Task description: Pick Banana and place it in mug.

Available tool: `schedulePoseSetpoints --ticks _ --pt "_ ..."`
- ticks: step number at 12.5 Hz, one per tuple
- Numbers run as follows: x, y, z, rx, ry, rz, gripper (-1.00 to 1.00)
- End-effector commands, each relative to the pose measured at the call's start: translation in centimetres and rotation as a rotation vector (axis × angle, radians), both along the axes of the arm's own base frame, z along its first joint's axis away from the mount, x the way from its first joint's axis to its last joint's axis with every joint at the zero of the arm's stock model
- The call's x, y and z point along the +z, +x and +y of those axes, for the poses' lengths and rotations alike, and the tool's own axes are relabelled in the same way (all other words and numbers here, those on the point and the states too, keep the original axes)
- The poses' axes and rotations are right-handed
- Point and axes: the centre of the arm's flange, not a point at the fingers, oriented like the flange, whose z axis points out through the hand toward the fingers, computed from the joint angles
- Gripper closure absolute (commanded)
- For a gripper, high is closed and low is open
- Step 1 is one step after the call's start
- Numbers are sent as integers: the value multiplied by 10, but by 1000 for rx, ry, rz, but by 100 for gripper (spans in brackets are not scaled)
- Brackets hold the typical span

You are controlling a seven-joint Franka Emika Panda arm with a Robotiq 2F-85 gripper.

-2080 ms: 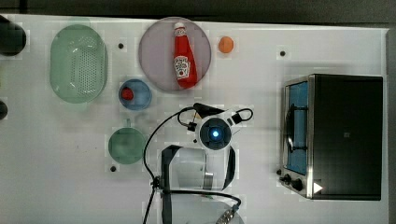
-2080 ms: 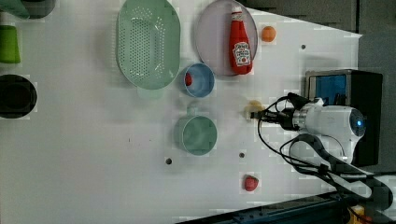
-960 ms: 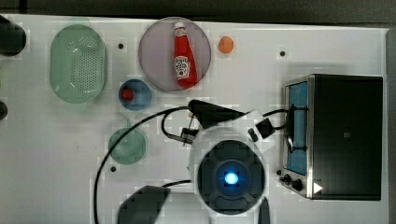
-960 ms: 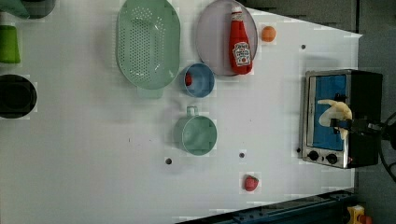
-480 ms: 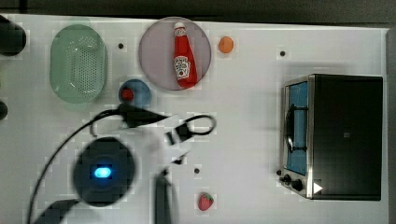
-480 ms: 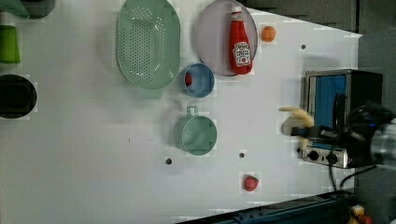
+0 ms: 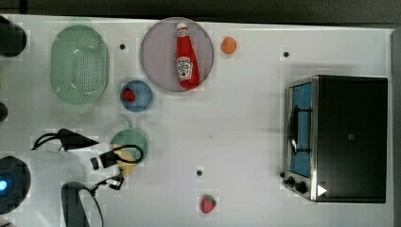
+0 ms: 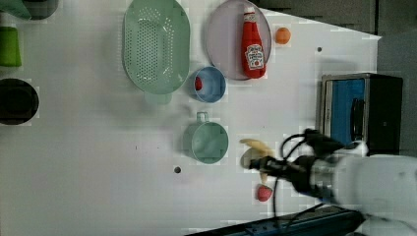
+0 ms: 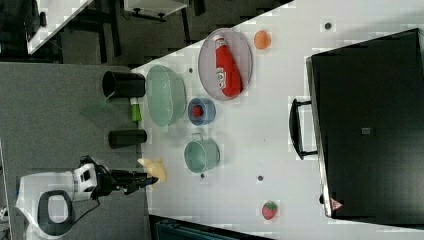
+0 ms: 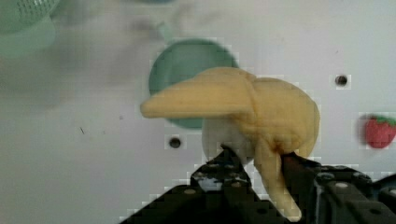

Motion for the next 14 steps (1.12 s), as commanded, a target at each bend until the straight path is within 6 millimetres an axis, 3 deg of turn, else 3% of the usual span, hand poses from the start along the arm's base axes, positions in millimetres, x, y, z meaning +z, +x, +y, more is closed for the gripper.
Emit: schedulePoseSetpoints --ticks 1,4,5,8,11,14 --pt "-34 23 -4 -174 64 -15 46" --pt "-81 28 -4 -183 104 -27 45" --pt "-92 29 -6 -189 111 -25 37" --pt "-111 32 -16 -213 109 2 -27" --pt "-96 37 -17 -217 119 -32 -95" --pt "-58 46 -17 -222 141 -111 -100"
